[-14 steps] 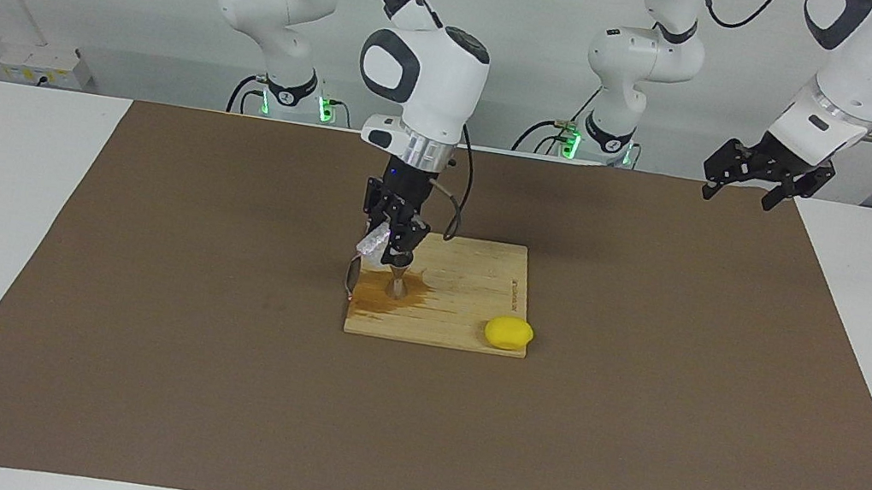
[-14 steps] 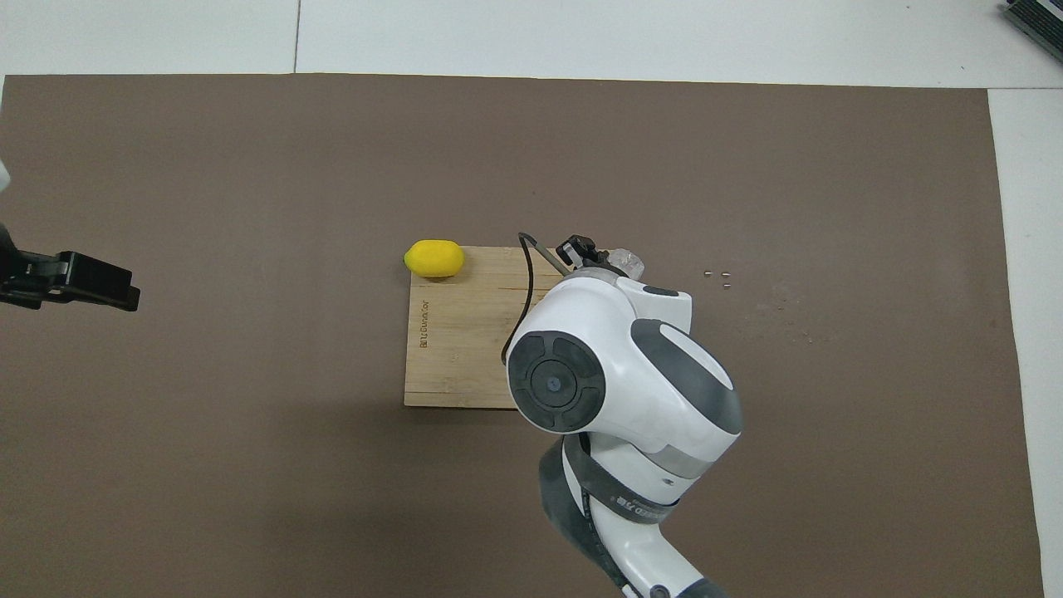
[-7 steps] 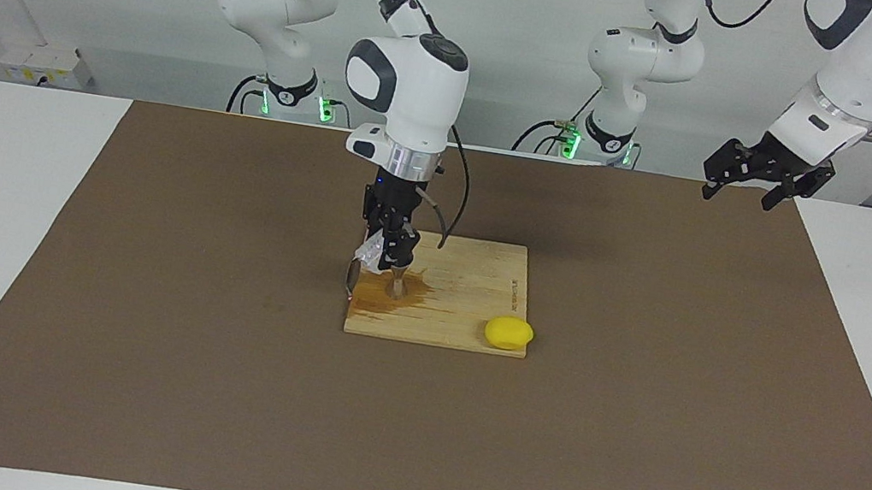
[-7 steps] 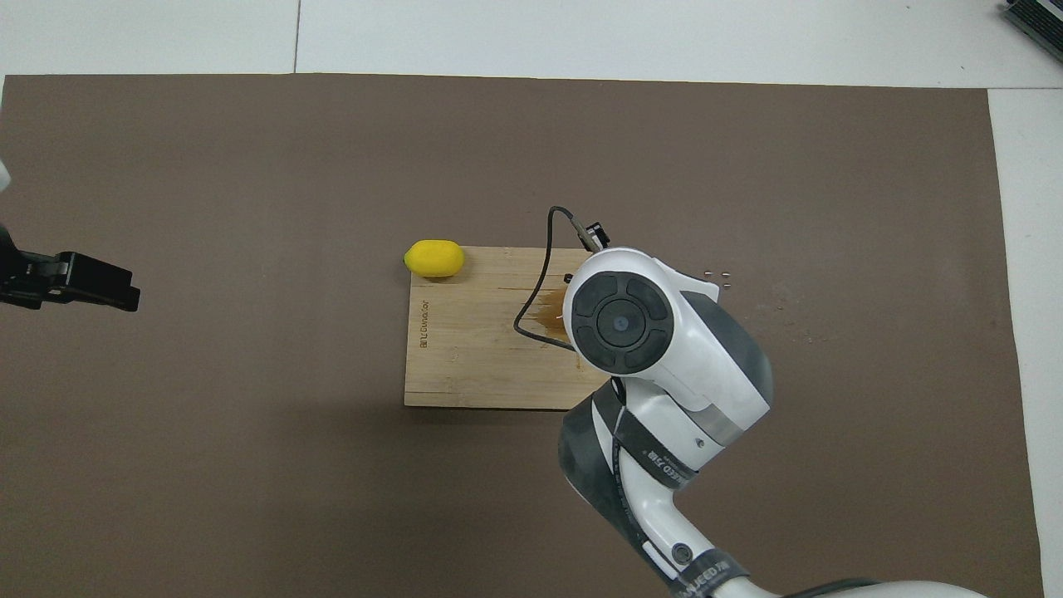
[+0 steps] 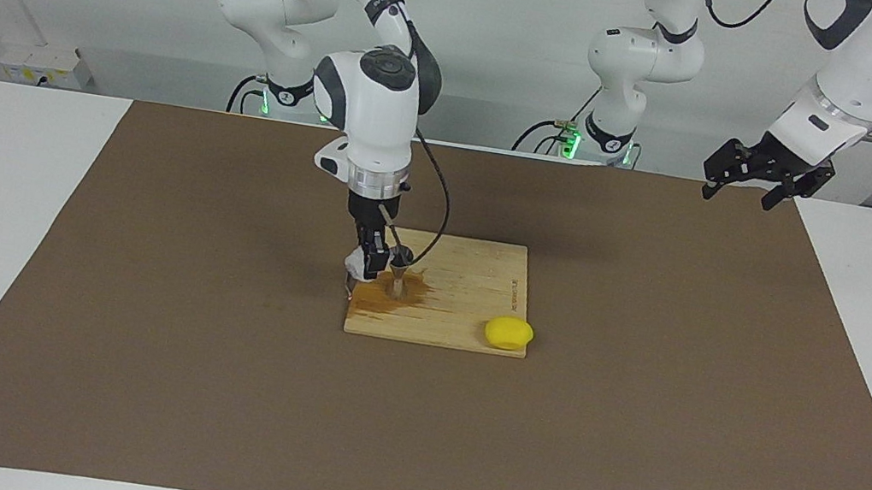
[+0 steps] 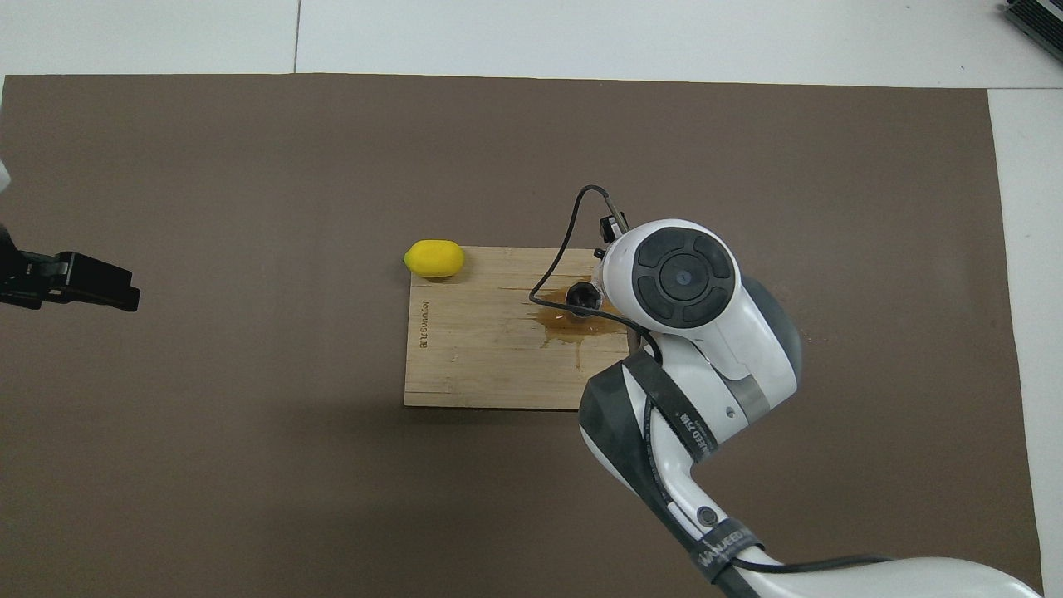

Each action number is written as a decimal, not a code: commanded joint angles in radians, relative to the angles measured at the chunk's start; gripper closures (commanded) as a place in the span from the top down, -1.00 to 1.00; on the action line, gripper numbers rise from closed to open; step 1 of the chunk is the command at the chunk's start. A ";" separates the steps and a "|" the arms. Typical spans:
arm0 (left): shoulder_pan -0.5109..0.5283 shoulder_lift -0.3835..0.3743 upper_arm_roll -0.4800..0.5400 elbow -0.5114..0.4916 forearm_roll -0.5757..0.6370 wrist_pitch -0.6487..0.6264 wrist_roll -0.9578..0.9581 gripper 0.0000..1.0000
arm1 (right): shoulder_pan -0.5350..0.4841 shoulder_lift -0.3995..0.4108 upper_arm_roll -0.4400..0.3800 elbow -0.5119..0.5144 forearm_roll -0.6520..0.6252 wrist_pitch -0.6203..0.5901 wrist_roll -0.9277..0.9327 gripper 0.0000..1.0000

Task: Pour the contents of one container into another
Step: 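Turn the glass upright and carry it back with the right gripper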

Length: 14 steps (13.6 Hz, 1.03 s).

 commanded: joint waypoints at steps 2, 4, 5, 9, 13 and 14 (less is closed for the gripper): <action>-0.006 -0.015 0.005 -0.011 0.021 -0.010 -0.003 1.00 | -0.039 0.009 0.010 0.000 0.130 0.028 0.016 -1.00; -0.006 -0.015 0.005 -0.011 0.021 -0.010 -0.003 1.00 | -0.059 0.011 0.010 -0.006 0.182 0.030 0.013 -1.00; -0.006 -0.015 0.005 -0.011 0.021 -0.010 -0.003 1.00 | -0.082 0.009 0.010 -0.013 0.221 0.030 0.000 -1.00; -0.006 -0.015 0.005 -0.011 0.021 -0.011 -0.003 1.00 | -0.214 0.008 0.010 -0.060 0.501 0.042 -0.126 -1.00; -0.006 -0.015 0.005 -0.011 0.021 -0.010 -0.003 1.00 | -0.367 0.008 0.010 -0.135 0.740 0.018 -0.395 -1.00; -0.006 -0.015 0.005 -0.011 0.021 -0.010 -0.003 1.00 | -0.401 0.008 0.010 -0.147 0.779 -0.002 -0.460 -1.00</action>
